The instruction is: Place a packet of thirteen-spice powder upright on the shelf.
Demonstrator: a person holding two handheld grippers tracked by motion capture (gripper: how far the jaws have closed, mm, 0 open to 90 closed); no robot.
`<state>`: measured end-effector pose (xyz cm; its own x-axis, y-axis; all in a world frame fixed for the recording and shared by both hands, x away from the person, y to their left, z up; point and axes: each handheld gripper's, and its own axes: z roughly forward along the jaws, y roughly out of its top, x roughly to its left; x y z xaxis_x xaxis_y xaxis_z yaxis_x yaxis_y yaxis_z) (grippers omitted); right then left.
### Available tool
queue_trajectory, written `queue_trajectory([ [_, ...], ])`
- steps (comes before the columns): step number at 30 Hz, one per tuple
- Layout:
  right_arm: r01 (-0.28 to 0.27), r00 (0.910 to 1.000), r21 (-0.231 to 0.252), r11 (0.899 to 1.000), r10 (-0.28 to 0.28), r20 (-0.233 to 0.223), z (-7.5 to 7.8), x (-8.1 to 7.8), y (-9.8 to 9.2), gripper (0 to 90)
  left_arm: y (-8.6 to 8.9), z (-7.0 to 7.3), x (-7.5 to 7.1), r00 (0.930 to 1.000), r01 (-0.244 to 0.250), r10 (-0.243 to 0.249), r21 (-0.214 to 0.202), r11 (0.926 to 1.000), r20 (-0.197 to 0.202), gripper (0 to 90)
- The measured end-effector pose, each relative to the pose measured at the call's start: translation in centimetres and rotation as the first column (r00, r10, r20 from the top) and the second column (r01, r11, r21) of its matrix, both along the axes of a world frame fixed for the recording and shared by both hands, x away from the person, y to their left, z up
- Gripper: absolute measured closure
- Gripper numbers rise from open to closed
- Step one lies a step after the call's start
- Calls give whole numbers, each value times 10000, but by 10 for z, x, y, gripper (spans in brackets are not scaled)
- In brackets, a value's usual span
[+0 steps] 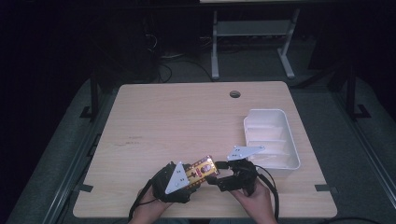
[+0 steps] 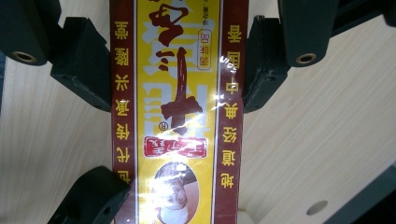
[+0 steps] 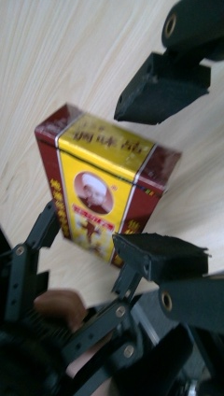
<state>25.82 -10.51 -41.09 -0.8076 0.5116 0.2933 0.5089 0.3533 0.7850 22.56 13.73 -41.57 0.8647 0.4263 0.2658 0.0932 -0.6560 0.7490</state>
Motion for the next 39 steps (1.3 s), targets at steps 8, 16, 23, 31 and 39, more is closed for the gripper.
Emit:
queue_trajectory([
  [8,12,9983,808,9967,35,-580,-1,1,-1,462,-5,-2,-3,9998,-57,57,44,10000,179,319],
  [16,78,9982,1268,9919,-3,-594,4,-2,-5,591,-10,-5,-3,9995,-2,-10,374,9993,314,316],
  [23,-222,9987,1063,9941,270,-441,9,-4,-2,644,-11,-8,-4,9988,309,-328,502,9983,372,278],
  [31,-459,9989,-6,9989,459,99,15,-9,2,678,-4,-10,-1,9980,631,-632,296,9976,16,260],
  [39,-932,9941,-387,9949,951,515,22,-14,7,680,13,-6,7,9849,1254,-1376,-1149,9854,-1051,309],
])
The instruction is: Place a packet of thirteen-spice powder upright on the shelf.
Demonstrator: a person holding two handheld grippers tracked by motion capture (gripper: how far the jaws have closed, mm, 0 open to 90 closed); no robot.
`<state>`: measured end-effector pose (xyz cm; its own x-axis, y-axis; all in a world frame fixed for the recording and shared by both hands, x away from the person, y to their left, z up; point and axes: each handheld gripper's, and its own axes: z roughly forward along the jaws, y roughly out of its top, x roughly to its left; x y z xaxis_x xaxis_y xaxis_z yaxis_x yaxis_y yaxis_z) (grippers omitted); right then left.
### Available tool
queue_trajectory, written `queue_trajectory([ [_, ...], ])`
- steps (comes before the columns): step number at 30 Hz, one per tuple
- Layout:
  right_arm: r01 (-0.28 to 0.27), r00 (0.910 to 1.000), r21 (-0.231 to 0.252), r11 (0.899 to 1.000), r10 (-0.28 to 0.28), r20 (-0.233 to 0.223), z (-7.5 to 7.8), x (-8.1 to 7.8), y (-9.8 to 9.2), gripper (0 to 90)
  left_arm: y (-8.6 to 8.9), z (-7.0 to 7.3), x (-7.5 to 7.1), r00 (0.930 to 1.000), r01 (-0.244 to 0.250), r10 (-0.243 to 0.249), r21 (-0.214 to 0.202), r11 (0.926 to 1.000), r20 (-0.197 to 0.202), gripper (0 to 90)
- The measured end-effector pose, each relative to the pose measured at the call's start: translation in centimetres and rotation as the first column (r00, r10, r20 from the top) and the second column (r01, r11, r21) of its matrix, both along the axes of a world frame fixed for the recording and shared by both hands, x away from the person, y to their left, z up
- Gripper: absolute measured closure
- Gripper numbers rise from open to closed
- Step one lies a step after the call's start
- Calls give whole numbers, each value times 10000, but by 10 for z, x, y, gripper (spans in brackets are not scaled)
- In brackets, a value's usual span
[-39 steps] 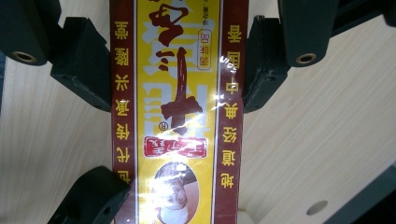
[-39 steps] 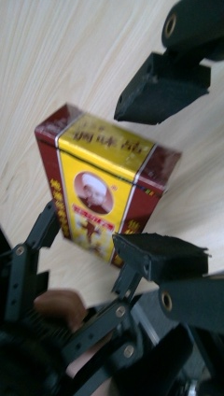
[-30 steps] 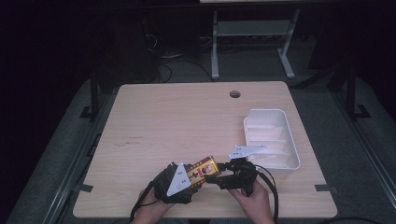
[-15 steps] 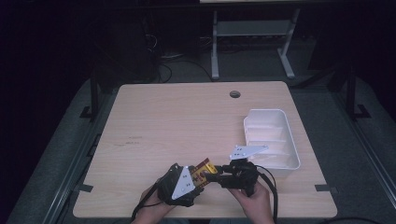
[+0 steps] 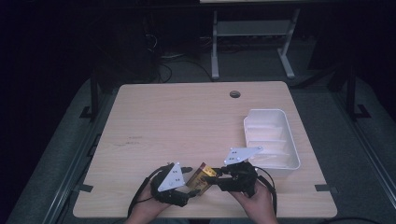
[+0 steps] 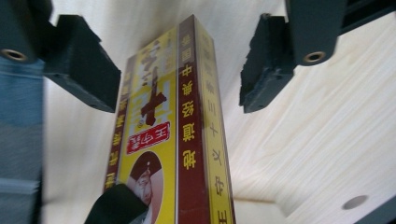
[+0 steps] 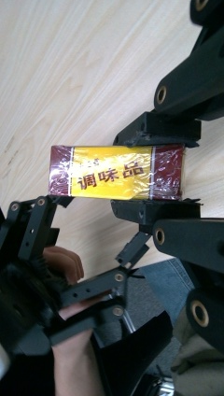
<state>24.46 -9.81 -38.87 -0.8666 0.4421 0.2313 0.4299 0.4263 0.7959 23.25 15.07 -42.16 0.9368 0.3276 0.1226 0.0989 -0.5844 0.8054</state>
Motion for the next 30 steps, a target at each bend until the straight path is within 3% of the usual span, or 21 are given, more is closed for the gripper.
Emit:
queue_trajectory([
  [1,-93,9999,-27,10000,93,120,2,-1,0,680,0,0,0,10000,0,0,0,10000,0,340],
  [2,-236,9995,-15,9997,236,212,5,-2,0,680,4,2,2,9991,284,-294,-313,9991,-304,361],
  [5,-686,9962,-150,9975,693,522,11,-5,0,680,9,3,5,9968,423,-470,-719,9965,-651,371],
  [9,-1138,9907,-369,9928,1162,706,13,-8,1,680,12,3,7,9924,674,-761,-908,9936,-968,390],
  [14,-1977,9703,-814,9769,2068,1257,15,-15,8,679,11,2,5,9828,1379,-1481,-951,9859,-1101,495],
  [16,-2008,9687,-880,9757,2112,1303,15,-16,9,680,8,2,3,9789,1678,-1755,-779,9827,-1049,517],
  [19,-2133,9654,-994,9719,2253,1310,14,-16,10,680,6,1,1,9783,1776,-1824,-556,9825,-978,551],
  [30,-2296,9615,-423,9724,2333,1449,16,-15,4,673,8,5,4,9639,2046,-2184,-1011,9736,-1525,619],
])
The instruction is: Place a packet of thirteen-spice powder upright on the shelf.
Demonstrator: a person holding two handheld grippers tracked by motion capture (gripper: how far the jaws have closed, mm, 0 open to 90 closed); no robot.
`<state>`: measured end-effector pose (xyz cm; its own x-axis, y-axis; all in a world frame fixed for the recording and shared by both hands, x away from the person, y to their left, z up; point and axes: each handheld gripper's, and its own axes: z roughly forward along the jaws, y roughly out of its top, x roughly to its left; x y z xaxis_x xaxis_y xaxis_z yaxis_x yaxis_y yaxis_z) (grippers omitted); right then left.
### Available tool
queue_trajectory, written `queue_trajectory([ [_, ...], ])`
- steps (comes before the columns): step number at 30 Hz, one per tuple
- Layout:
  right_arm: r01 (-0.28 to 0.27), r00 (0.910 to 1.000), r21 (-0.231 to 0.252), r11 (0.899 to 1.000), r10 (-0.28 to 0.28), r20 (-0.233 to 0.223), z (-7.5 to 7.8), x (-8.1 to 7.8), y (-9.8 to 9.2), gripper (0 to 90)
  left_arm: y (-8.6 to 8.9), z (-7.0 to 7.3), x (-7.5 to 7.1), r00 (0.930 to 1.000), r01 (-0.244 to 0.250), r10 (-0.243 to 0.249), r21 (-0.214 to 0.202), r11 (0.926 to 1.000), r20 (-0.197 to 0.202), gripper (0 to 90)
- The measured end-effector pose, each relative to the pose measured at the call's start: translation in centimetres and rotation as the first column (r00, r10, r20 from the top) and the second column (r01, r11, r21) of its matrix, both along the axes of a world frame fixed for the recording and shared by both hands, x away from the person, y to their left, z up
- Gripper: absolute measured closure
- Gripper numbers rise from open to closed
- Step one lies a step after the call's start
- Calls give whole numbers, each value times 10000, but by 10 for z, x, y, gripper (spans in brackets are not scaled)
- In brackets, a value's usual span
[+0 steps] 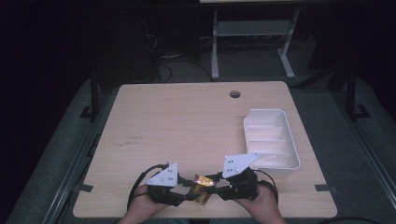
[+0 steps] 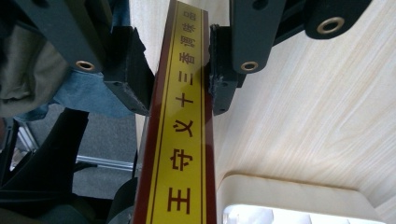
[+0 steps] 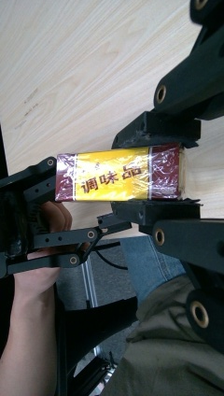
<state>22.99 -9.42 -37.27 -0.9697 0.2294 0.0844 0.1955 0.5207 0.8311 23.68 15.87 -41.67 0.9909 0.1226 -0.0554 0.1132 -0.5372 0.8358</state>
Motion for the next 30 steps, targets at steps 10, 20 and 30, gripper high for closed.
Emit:
queue_trajectory([
  [10,-235,9997,124,9996,235,-1,1,0,-1,644,0,0,-1,9996,255,-255,0,9997,-109,661],
  [20,-1004,9949,-428,9940,1001,-84,11,9,2,679,2,1,0,9996,227,-231,-260,9994,-166,626],
  [30,-1678,9858,-1638,9721,1665,-216,31,28,4,679,18,5,5,9962,-832,842,-462,9955,214,461],
])
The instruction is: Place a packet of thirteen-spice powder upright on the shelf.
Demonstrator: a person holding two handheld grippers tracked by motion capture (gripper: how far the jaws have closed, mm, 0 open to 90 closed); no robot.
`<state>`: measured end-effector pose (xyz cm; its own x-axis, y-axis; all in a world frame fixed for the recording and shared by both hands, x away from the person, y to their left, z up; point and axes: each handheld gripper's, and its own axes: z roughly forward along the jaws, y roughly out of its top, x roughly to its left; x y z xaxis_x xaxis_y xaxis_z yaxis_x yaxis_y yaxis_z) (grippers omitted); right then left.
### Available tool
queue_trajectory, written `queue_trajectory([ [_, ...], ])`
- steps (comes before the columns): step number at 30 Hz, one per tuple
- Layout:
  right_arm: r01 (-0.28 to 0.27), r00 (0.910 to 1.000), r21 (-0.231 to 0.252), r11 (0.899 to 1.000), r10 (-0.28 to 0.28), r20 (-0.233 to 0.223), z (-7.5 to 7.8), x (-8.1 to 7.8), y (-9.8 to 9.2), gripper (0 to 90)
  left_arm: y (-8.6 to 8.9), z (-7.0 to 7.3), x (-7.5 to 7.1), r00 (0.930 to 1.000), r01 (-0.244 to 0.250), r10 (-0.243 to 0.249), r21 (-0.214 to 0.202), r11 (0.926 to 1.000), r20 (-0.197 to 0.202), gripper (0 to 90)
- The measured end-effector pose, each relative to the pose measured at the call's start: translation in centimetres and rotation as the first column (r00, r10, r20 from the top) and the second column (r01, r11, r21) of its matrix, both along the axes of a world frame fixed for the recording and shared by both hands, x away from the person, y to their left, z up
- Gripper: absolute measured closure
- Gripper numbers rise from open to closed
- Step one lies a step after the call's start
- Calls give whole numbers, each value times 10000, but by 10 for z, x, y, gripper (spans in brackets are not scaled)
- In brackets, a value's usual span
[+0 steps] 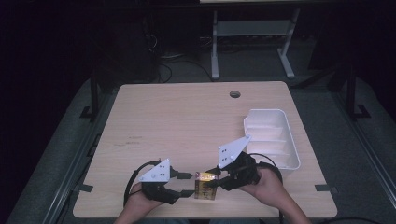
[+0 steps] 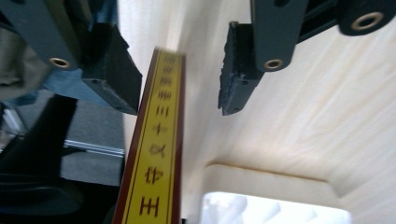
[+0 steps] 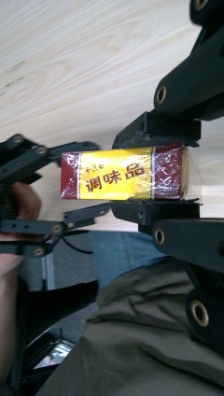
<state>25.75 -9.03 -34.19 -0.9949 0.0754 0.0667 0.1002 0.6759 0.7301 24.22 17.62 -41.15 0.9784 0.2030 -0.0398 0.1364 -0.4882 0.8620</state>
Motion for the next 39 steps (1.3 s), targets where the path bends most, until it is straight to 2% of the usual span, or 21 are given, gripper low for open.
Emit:
queue_trajectory([
  [2,14,10000,-94,10000,-14,-3,2,2,-1,679,2,0,1,10000,-95,95,6,10000,15,445],
  [4,-71,9999,-348,9994,75,120,10,11,-6,679,6,1,3,9991,-412,412,-12,9992,86,424],
  [7,-66,9998,-446,9990,73,159,16,15,-9,679,9,1,5,9974,-715,716,-35,9974,86,406],
  [10,108,9989,-709,9974,-75,461,29,27,-20,680,14,1,7,9945,-1030,1028,106,9946,198,377],
  [16,370,9970,-985,9944,-301,707,43,43,-36,680,21,2,10,9897,-1424,1424,-16,9898,153,357],
  [20,571,9953,-869,9946,-499,832,56,55,-52,680,25,2,11,9871,-1598,1599,-114,9871,97,352],
  [21,677,9943,-906,9936,-597,887,62,61,-59,680,26,1,12,9869,-1610,1611,-112,9869,75,352],
  [25,799,9926,-989,9919,-701,990,69,68,-67,680,27,2,12,9875,-1573,1574,-191,9874,-6,353],
  [26,936,9913,-1082,9897,-825,1023,73,73,-75,680,28,2,12,9875,-1576,1576,-253,9872,-32,354],
  [33,1344,9866,-1279,9826,-1207,1094,75,84,-95,679,31,1,14,9864,-1638,1632,-336,9859,-176,358],
  [34,1477,9853,-1292,9806,-1346,1048,74,87,-103,679,31,1,14,9865,-1629,1623,-376,9859,-197,358],
  [39,1674,9829,-1359,9765,-1546,998,71,90,-113,679,35,2,15,9839,-1783,1777,-385,9832,-188,358],
])
